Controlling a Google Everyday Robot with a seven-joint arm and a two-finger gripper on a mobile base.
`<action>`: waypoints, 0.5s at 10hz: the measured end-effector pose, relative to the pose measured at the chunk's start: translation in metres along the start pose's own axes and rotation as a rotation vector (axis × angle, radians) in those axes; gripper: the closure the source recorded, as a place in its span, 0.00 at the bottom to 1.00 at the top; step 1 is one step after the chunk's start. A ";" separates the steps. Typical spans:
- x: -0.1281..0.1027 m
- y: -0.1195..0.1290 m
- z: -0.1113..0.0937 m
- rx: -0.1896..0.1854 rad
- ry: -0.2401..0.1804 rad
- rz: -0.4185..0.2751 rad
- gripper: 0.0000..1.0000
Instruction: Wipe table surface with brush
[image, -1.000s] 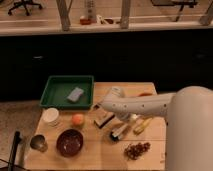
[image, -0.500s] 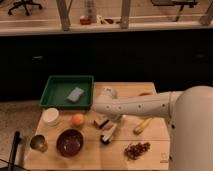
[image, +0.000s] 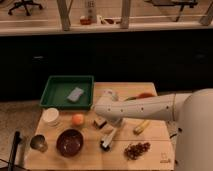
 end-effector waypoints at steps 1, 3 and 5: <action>0.005 0.008 0.004 -0.015 -0.001 0.016 1.00; 0.009 0.015 0.007 -0.037 -0.002 0.039 1.00; 0.012 0.020 0.010 -0.054 -0.001 0.059 1.00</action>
